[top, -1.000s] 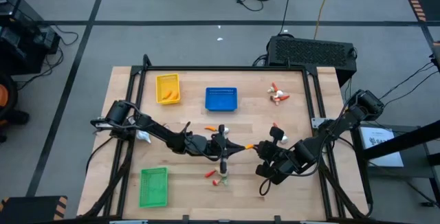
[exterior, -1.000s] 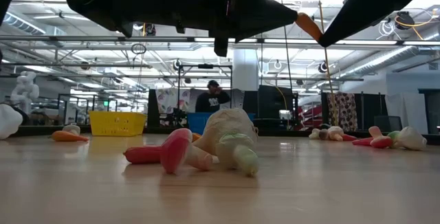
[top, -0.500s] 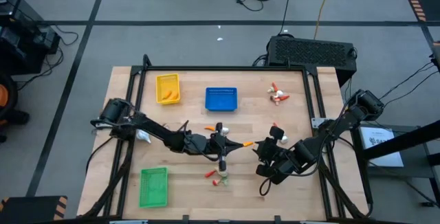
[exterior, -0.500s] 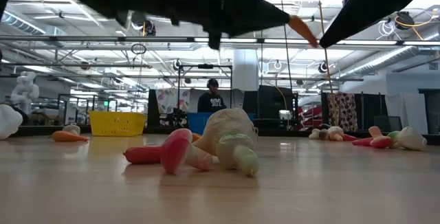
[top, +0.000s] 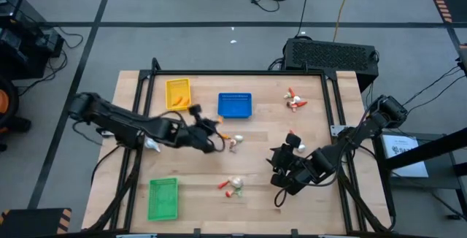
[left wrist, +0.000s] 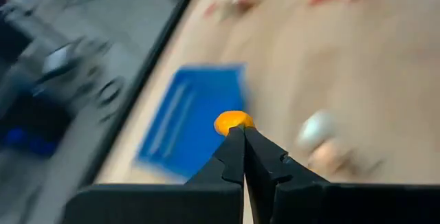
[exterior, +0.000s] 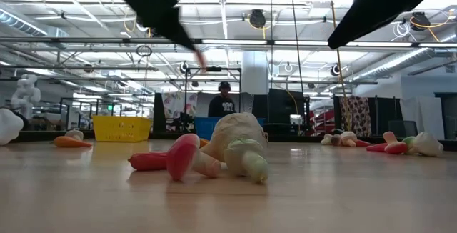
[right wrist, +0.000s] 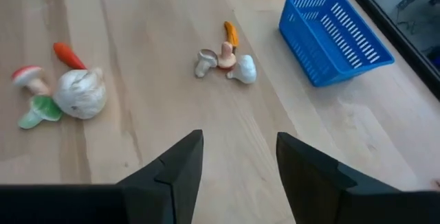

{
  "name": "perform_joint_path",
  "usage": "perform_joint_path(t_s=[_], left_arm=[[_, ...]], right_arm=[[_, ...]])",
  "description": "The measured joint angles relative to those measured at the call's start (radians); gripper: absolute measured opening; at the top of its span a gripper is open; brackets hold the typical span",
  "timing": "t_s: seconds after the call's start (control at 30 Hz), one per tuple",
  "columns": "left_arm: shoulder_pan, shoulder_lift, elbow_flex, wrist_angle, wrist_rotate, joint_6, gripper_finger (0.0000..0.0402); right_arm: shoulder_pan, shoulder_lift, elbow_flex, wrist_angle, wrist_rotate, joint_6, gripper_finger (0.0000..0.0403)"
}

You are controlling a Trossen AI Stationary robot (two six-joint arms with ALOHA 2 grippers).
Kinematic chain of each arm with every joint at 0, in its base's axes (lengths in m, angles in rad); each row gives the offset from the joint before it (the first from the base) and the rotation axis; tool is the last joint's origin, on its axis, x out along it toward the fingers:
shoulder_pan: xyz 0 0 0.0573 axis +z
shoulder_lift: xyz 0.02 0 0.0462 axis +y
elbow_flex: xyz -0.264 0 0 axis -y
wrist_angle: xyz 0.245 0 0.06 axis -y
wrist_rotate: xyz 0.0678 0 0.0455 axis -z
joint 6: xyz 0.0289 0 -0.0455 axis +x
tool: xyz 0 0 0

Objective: Sort produce into baskets
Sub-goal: Put the yellow chili pepper into the yellow bin

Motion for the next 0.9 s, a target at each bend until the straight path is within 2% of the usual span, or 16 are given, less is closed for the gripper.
perform_joint_path(t_s=[0.2, 0.3, 0.4, 0.63, 0.73, 0.9], left_arm=[[0.164, -0.104, 0.0, -0.402, -0.011, -0.12, 0.0002], [0.27, -0.11, -0.012, -0.51, -0.007, -0.161, 0.0002], [0.368, -0.109, -0.045, -0.524, 0.016, -0.133, 0.0002], [0.618, -0.101, -0.102, -0.481, 0.195, -0.024, 0.0002], [0.677, -0.101, -0.102, -0.461, 0.198, -0.001, 0.0004], [0.719, -0.101, -0.102, -0.434, 0.238, 0.043, 0.0029]], right_arm=[[-0.026, 0.0, 0.0, 0.0, 0.0, -0.002, 0.0171], [-0.035, 0.0, 0.0, 0.003, -0.001, -0.003, 0.0171], [-0.037, 0.0, 0.0, 0.007, 0.0, -0.006, 0.0171], [-0.037, 0.0, 0.0, 0.007, -0.001, -0.012, 0.0171], [-0.037, 0.0, 0.0, 0.007, -0.001, -0.015, 0.0171], [-0.037, 0.0, 0.0, 0.007, -0.001, -0.015, 0.0171]])
